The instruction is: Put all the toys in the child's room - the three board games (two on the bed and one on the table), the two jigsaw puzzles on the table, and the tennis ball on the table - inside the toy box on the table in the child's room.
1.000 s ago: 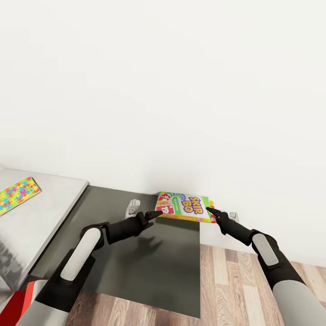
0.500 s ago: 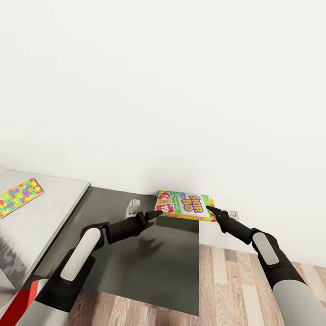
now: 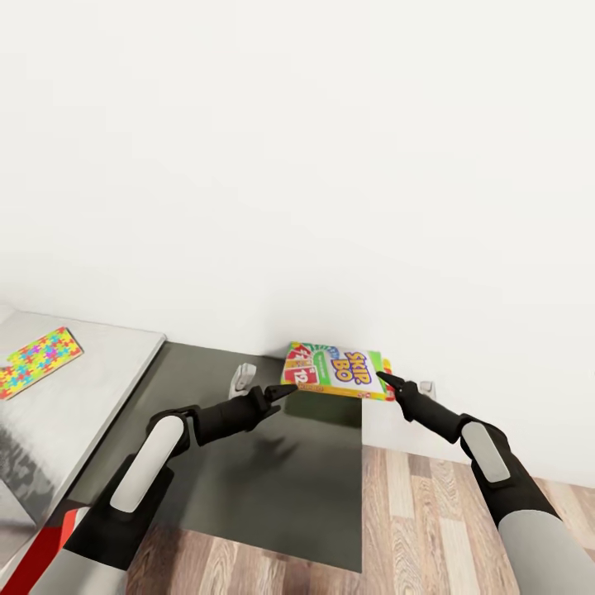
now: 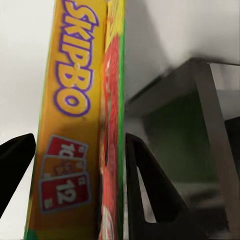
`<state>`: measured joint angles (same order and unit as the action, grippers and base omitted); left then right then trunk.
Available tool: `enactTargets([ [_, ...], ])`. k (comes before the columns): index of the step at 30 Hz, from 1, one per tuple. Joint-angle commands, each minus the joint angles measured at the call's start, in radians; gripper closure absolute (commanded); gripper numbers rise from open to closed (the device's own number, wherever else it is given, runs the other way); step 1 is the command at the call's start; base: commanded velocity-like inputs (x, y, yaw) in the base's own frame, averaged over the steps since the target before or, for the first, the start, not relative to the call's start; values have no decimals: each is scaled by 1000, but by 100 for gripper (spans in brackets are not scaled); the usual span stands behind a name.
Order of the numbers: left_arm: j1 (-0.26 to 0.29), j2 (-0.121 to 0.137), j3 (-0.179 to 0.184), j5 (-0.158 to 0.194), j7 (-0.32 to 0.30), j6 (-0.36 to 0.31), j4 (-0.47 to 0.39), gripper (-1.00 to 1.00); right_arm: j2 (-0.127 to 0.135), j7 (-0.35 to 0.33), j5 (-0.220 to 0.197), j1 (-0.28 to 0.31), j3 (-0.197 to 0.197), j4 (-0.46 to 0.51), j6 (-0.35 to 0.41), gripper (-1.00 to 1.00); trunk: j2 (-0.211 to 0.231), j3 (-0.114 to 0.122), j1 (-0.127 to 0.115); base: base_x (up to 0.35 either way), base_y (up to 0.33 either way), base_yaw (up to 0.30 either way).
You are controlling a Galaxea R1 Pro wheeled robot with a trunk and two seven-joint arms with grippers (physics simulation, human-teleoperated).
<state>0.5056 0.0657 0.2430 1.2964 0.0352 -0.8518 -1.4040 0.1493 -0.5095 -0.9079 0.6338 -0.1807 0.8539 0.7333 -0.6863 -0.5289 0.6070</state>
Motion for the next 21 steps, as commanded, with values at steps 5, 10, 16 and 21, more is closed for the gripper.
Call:
enactTargets([
  [5,1,1,1,5,3,-2,0,-100,-1,-43,-33,1,-6,48,14,100,34,17,-19,0,0,61],
  [10,1,1,1,5,4,-2,0,-100,-1,-63,-31,1,-6,53,14,100,69,37,-38,0,0,106],
  [16,1,1,1,6,4,-2,0,-100,-1,-70,-30,0,-6,55,14,100,111,61,-61,0,0,91],
  [21,1,1,2,6,4,-2,0,-100,-1,-72,-30,0,-6,55,14,100,146,79,-80,0,0,36],
])
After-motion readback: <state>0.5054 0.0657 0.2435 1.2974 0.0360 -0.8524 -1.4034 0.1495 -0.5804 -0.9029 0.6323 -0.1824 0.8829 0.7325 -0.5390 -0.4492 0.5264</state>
